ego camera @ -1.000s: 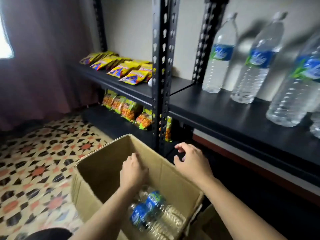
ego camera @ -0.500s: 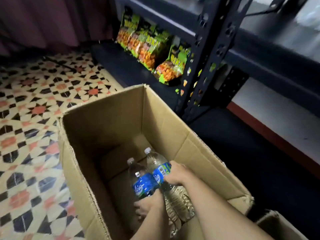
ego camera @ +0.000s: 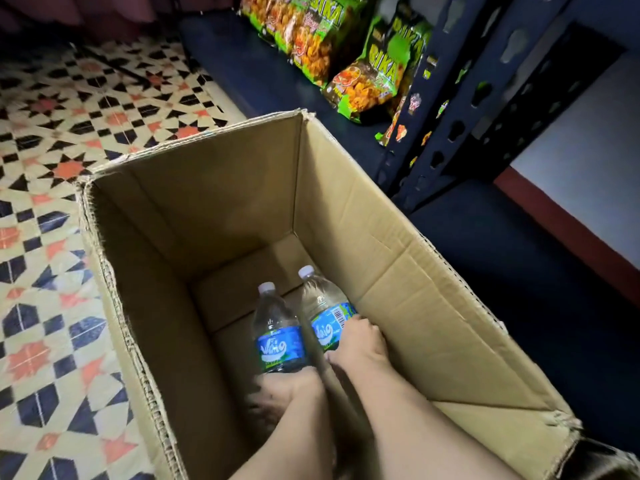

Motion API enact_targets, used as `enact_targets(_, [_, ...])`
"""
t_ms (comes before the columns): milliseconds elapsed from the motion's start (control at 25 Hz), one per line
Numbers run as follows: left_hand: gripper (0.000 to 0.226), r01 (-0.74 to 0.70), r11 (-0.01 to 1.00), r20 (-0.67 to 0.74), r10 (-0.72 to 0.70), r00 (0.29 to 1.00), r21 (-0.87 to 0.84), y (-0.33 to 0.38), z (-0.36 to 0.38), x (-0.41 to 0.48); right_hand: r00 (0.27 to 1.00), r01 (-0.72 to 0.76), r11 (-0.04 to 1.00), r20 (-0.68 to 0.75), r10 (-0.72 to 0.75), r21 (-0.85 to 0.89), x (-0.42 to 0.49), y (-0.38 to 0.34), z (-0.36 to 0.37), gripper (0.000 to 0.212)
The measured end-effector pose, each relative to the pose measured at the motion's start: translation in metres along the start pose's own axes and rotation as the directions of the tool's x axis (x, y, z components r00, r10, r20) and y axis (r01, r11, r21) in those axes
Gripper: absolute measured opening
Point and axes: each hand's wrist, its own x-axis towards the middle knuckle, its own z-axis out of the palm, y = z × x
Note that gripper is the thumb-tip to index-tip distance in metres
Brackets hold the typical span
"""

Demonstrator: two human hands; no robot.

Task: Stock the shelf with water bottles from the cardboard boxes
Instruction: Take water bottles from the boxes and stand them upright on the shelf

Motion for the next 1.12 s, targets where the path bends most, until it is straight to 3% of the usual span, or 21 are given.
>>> enact_targets(80, [0.066,-0.065,0.997,-0.177,0.073,0.982,0.049,0.003,-0.008,-0.004,0.995,-0.032,0.991,0.101,0.019,0.132,0.007,0.010,-0.006,0.070])
enact_targets(160, [0.071,-0.059,0.997,-0.230,0.071,0.970,0.059,0.009,-0.013,-0.015,0.969,-0.086,0.961,0.245,0.020,0.262,0.014,0.021,-0.009,0.069])
enact_targets(240, [0.083,-0.039,0.999,-0.198,0.044,0.979,0.031,0.011,-0.010,-0.014,0.936,-0.125,0.936,0.351,0.003,0.328,0.023,0.024,-0.006,0.080])
enact_targets(360, [0.097,-0.033,0.999,-0.124,0.032,0.992,-0.008,0.014,-0.010,-0.010,0.906,-0.162,0.949,0.421,0.034,0.271,0.021,0.014,0.005,0.115])
enact_targets(440, [0.102,-0.017,0.998,-0.093,0.012,0.996,-0.056,0.017,-0.009,-0.003,0.934,-0.163,0.954,0.352,0.067,0.251,0.013,0.007,0.016,0.123])
enact_targets(560, [0.100,-0.012,1.000,-0.035,0.011,0.999,-0.025,0.014,-0.007,0.006,0.973,-0.191,0.931,0.188,0.137,0.312,0.008,0.006,0.024,0.106])
enact_targets(760, [0.101,-0.061,0.996,-0.110,0.054,0.993,-0.070,0.011,0.008,0.032,0.970,-0.221,0.914,0.173,0.170,0.339,0.015,0.008,0.010,0.090])
enact_targets(960, [0.097,-0.105,0.973,-0.137,0.078,0.988,-0.206,0.038,-0.009,-0.016,0.989,-0.120,0.923,0.120,0.082,0.365,-0.002,0.005,-0.022,0.088])
enact_targets(1120, [0.097,-0.192,0.929,-0.084,0.174,0.981,-0.317,0.060,-0.026,-0.053,0.999,-0.013,0.894,-0.026,0.028,0.448,-0.037,0.009,-0.075,0.077])
